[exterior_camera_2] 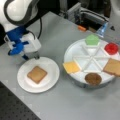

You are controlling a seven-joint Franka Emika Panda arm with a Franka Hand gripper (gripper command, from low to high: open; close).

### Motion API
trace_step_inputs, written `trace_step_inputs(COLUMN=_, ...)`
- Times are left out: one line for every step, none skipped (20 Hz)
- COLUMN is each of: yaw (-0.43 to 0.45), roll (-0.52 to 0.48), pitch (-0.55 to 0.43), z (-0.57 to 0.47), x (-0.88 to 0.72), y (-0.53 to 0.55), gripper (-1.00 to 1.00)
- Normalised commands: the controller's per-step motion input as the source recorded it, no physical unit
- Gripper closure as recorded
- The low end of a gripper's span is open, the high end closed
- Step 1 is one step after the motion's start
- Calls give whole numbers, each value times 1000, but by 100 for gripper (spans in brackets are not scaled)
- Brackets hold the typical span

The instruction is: Ingredient selection for cheeseburger or sandwich

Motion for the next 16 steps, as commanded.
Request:
trace_step_inputs(yaw=13, roll=-397, pitch=148, z=334, x=-257, y=387, gripper=-100)
trace_step_inputs(yaw=19, roll=-436, pitch=134, z=327, x=-268, y=423, gripper=-100)
trace_step_inputs(yaw=20, roll=-434, pitch=116, z=294, x=-266, y=441, gripper=-100)
trace_step_inputs(yaw=17, roll=-476, pitch=115, z=261, x=-268, y=465, gripper=-100)
trace_step_inputs(yaw=3, roll=-514, pitch=106, z=236, x=-277, y=496, gripper=-100)
trace_step_inputs(yaw=-4, roll=-537, pitch=93, z=206, x=-292, y=516, gripper=-100)
trace_step_inputs(yaw=-8, roll=-564, pitch=86, z=194, x=-313, y=531, gripper=-100)
trace_step_inputs(yaw=-14, roll=-574, pitch=76, z=183, x=-336, y=541, gripper=-100)
trace_step_inputs(yaw=-19, roll=-569, pitch=72, z=193, x=-360, y=548, gripper=-100)
trace_step_inputs(yaw=-28, roll=-566, pitch=65, z=207, x=-388, y=547, gripper=-100)
trace_step_inputs(yaw=-29, roll=-563, pitch=52, z=229, x=-417, y=541, gripper=-100)
trace_step_inputs(yaw=-31, roll=-546, pitch=29, z=243, x=-458, y=528, gripper=-100)
trace_step_inputs(yaw=-32, roll=-509, pitch=5, z=227, x=-471, y=499, gripper=-100)
trace_step_inputs(yaw=-37, roll=-481, pitch=-24, z=218, x=-492, y=476, gripper=-100)
trace_step_inputs(yaw=-39, roll=-455, pitch=-38, z=204, x=-523, y=465, gripper=-100)
trace_step_inputs(yaw=-38, roll=-425, pitch=-59, z=182, x=-551, y=457, gripper=-100)
